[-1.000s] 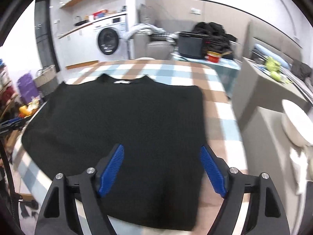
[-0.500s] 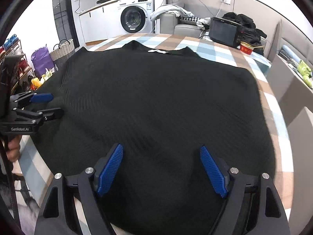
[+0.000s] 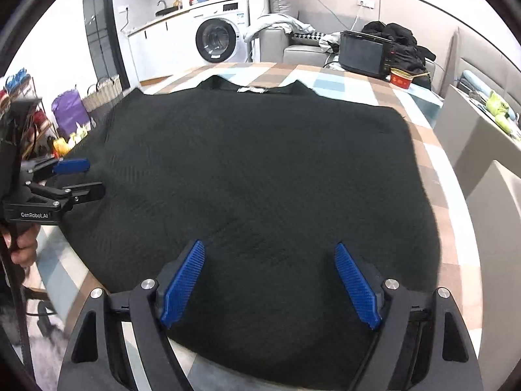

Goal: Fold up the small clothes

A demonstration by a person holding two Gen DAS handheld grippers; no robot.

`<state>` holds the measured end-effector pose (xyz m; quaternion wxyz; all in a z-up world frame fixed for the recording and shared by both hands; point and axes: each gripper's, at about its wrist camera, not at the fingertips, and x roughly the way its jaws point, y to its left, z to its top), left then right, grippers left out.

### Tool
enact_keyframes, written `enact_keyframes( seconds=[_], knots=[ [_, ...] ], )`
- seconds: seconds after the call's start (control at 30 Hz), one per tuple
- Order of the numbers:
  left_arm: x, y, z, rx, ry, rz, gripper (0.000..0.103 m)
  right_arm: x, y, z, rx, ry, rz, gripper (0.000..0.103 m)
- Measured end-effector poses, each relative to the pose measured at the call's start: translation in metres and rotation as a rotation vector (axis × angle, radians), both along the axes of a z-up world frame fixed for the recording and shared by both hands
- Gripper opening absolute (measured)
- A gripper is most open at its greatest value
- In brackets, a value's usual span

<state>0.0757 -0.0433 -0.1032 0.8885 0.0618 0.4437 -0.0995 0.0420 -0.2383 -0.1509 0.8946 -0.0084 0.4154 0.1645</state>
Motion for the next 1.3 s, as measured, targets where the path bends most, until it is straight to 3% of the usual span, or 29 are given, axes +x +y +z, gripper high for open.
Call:
enact_keyframes(
  seconds=[0.2, 0.43, 0.57, 0.77, 1.07, 1.23, 1.3],
  knots=[
    [-0.010, 0.026, 0.001, -0.007, 0.007, 0.025, 0.086, -0.006, -0.034, 0.000, -0.058, 0.011, -0.083, 0.084],
    [-0.030, 0.060, 0.004, -0.052, 0.018, 0.068, 0.086, -0.020, -0.090, 0.012, 0.001, 0.019, -0.192, 0.084],
    [-0.039, 0.065, 0.000, -0.035, 0.017, 0.061, 0.086, -0.018, -0.103, 0.005, 0.040, 0.058, -0.218, 0.082],
    [-0.049, 0.075, 0.004, -0.020, 0.013, 0.075, 0.086, -0.019, -0.103, 0.003, -0.064, 0.048, -0.257, 0.081],
    [-0.069, 0.112, 0.033, -0.117, 0.004, 0.195, 0.086, -0.021, -0.089, 0.031, 0.170, 0.003, -0.245, 0.084],
    [-0.089, 0.142, 0.035, -0.213, 0.048, 0.261, 0.086, -0.022, -0.073, 0.042, 0.361, -0.007, -0.190, 0.089],
    [-0.097, 0.157, 0.029, -0.274, 0.074, 0.295, 0.087, -0.024, -0.065, 0.045, 0.376, -0.016, -0.167, 0.089]
  ],
)
